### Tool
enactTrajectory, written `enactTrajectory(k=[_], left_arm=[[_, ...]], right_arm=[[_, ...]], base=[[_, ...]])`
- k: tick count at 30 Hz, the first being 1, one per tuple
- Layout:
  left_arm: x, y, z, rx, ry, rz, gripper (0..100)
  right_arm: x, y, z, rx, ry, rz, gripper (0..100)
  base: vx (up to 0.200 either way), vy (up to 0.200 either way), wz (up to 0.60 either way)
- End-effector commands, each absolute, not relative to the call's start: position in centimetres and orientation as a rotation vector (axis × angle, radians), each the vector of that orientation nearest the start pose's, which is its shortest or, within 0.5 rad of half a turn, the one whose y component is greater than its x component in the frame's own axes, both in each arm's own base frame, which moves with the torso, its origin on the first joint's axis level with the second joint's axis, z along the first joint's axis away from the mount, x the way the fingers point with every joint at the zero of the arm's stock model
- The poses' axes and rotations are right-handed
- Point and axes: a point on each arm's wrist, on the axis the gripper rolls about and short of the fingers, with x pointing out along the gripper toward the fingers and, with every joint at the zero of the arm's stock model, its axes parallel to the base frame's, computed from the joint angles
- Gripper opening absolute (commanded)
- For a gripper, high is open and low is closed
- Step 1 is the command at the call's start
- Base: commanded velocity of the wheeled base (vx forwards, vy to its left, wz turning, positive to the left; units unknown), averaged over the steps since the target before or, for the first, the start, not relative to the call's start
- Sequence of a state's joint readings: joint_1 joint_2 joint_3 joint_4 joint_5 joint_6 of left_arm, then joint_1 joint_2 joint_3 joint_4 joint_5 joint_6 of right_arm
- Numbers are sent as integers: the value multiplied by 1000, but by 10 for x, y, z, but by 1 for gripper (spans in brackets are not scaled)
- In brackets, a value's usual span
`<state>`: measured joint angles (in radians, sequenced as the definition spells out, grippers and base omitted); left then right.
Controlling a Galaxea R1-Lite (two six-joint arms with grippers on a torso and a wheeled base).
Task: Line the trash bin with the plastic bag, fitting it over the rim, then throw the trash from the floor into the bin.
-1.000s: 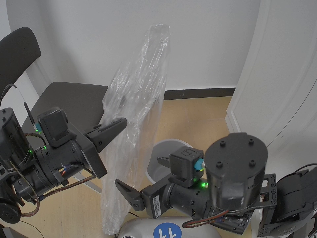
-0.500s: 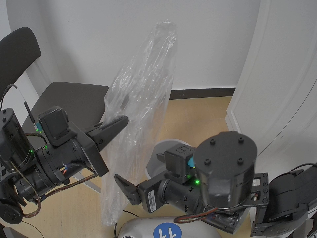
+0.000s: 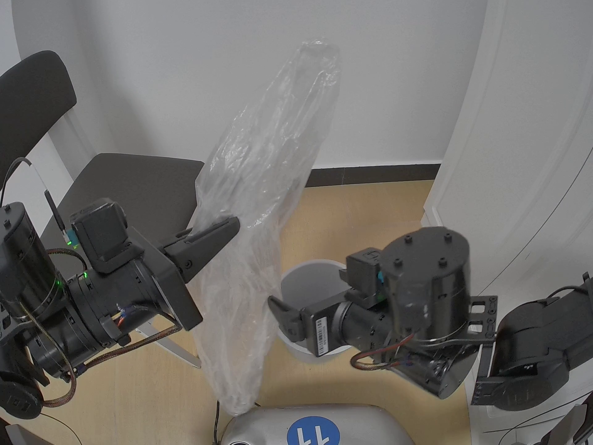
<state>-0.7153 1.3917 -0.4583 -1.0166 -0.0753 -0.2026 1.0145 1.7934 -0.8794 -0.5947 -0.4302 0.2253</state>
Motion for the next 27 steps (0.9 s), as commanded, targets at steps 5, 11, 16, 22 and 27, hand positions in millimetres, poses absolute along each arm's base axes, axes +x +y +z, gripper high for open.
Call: enactTrajectory(k=[5,11,16,22,27], left_arm=[[161,-142,208,-221,2,-794,0],[162,-141,208,-223,1,-788,0],[162,-141,209,-224,-4,-788,0],[162,-141,209,-224,-4,-788,0],[162,-142,210,-225,-5,-790,0]], right_arm=[[168,246,196,47,252,546,100],[127,246,213,20,273,666,100],[121,243,225,34,249,686,100],[120,244,233,49,226,691,100],[115,252,229,29,235,721,100]], base=[[0,0,0],[0,0,0],[0,0,0],[0,0,0],[0,0,0]])
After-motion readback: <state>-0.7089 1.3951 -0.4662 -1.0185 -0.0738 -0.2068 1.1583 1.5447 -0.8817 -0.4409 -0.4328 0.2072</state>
